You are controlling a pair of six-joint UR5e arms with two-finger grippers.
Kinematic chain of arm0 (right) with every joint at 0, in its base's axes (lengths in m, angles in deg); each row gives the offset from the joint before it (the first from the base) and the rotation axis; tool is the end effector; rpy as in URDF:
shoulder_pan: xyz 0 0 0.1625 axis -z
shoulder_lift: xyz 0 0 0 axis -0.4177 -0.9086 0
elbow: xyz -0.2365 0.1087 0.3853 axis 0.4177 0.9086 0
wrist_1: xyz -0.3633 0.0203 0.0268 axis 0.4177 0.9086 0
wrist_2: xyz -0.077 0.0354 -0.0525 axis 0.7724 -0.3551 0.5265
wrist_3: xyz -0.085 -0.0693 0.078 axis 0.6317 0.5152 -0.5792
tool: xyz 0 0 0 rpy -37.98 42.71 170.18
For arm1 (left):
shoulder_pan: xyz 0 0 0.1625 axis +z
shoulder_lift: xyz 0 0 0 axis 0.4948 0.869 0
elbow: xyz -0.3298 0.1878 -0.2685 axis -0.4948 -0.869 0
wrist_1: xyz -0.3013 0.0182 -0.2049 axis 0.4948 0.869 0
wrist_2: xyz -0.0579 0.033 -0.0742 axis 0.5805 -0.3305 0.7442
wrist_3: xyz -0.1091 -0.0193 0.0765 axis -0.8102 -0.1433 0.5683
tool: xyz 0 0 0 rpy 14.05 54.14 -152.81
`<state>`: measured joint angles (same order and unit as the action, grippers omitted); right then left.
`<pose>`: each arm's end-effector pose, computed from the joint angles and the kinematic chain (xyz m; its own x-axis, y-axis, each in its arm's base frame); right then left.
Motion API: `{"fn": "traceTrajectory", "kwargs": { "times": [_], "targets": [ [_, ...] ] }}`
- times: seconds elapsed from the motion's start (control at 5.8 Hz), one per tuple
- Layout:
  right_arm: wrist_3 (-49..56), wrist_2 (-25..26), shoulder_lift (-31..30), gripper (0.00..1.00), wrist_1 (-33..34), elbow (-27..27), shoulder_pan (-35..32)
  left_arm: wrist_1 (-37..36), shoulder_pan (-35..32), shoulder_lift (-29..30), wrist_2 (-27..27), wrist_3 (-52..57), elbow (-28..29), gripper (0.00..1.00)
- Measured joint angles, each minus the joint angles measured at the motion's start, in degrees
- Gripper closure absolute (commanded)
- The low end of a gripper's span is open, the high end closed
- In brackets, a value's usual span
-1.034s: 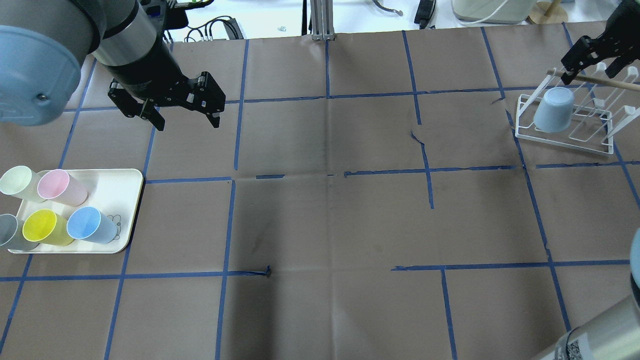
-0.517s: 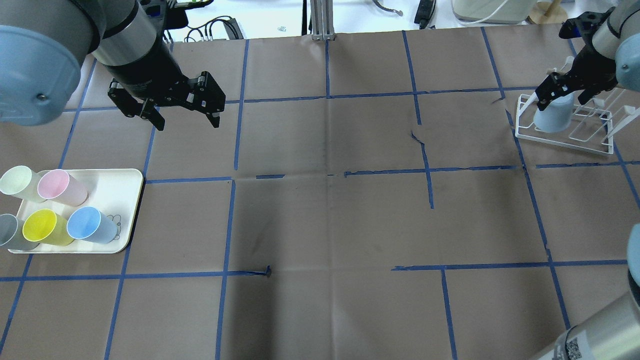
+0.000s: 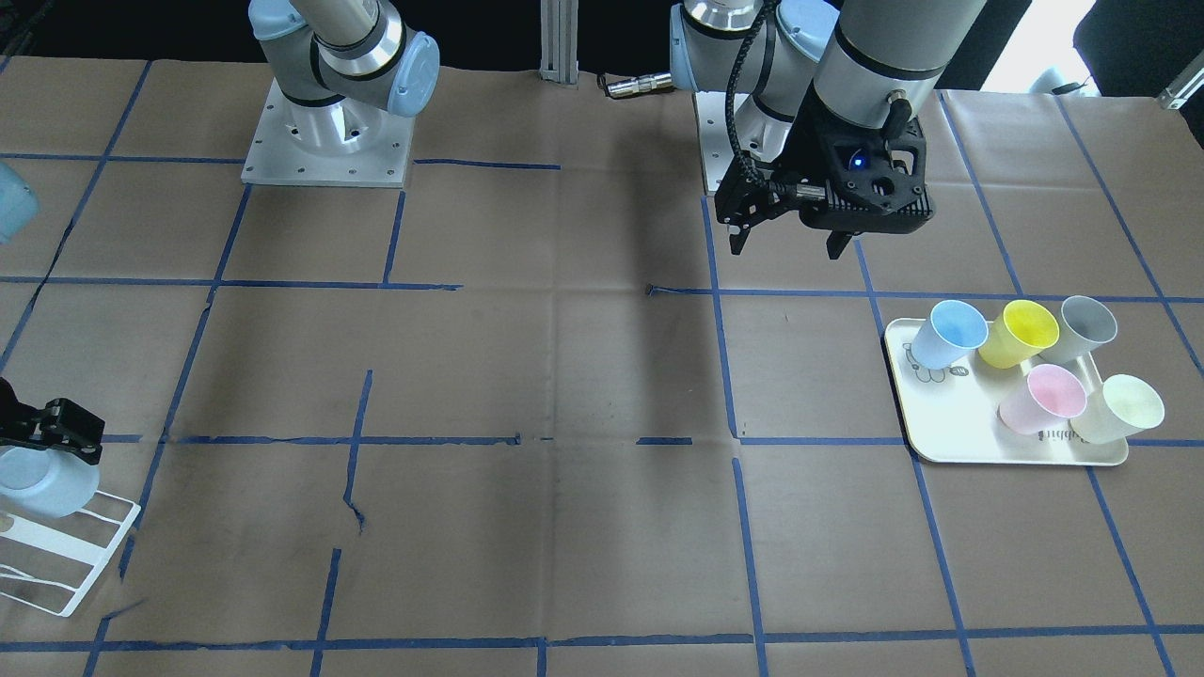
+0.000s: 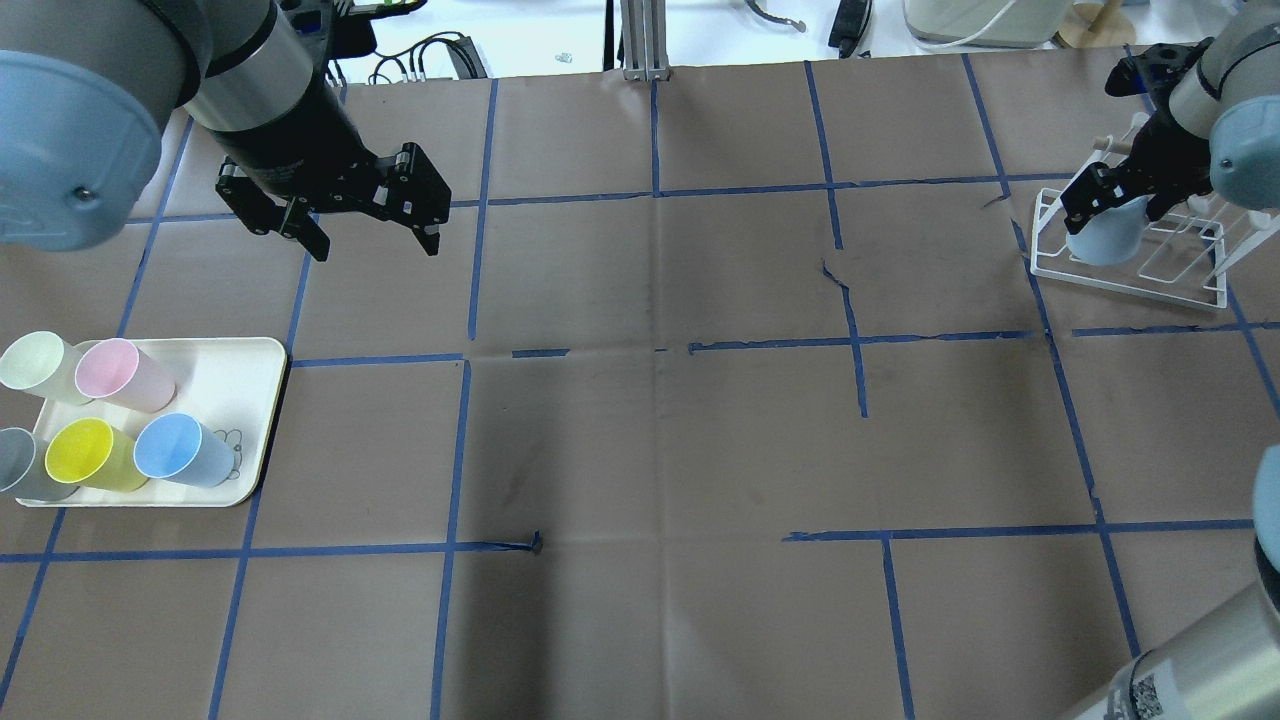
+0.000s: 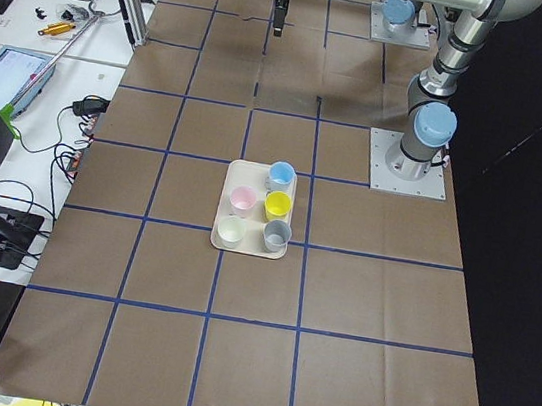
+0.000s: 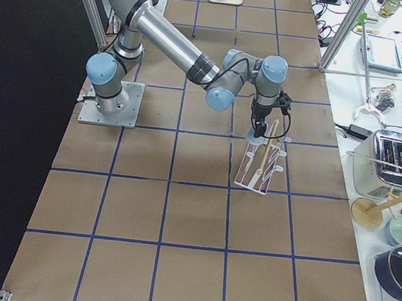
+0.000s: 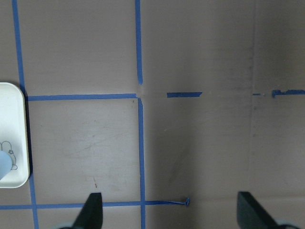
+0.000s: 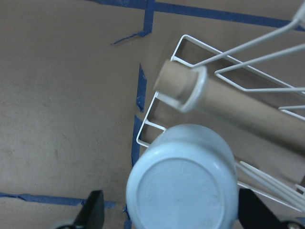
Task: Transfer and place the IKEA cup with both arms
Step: 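Close the right gripper on the light blue cup's base, then lift the light blue cup off the rack with the right gripper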
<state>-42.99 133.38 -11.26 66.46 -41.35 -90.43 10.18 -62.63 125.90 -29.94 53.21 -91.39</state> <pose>-0.1244 -0.5983 0.3185 -0.9923 -0.1143 0.0478 -0.1173 0.9910 -0.0650 -0.1551 -0.4400 0.4928 -0.9994 0.0125 0.0310 0.0122 0.9999 -0.0100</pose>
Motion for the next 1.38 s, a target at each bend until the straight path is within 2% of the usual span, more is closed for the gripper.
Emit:
{"fn": "traceTrajectory", "kwargs": {
  "times": [0.17, 0.52, 1.03, 1.38],
  "targets": [
    [0.0, -0.05, 0.4, 0.22, 2.09, -0.02, 0.0, 0.0, 0.0, -0.03, -0.02, 0.0, 0.0, 0.02],
    [-0.08, -0.02, 0.51, 0.32, 3.43, -0.01, 0.0, 0.0, 0.0, -0.02, -0.02, 0.0, 0.0, 0.02],
    [-0.4, -0.06, 0.14, 0.36, 3.1, 0.11, 0.0, 0.0, 0.0, -0.02, -0.03, 0.0, 0.0, 0.02],
    [-0.06, -0.12, -1.2, 0.36, 1.43, 2.77, -0.32, 0.0, 0.0, -0.08, -0.06, 0.0, 0.0, 0.02]
  ]
}}
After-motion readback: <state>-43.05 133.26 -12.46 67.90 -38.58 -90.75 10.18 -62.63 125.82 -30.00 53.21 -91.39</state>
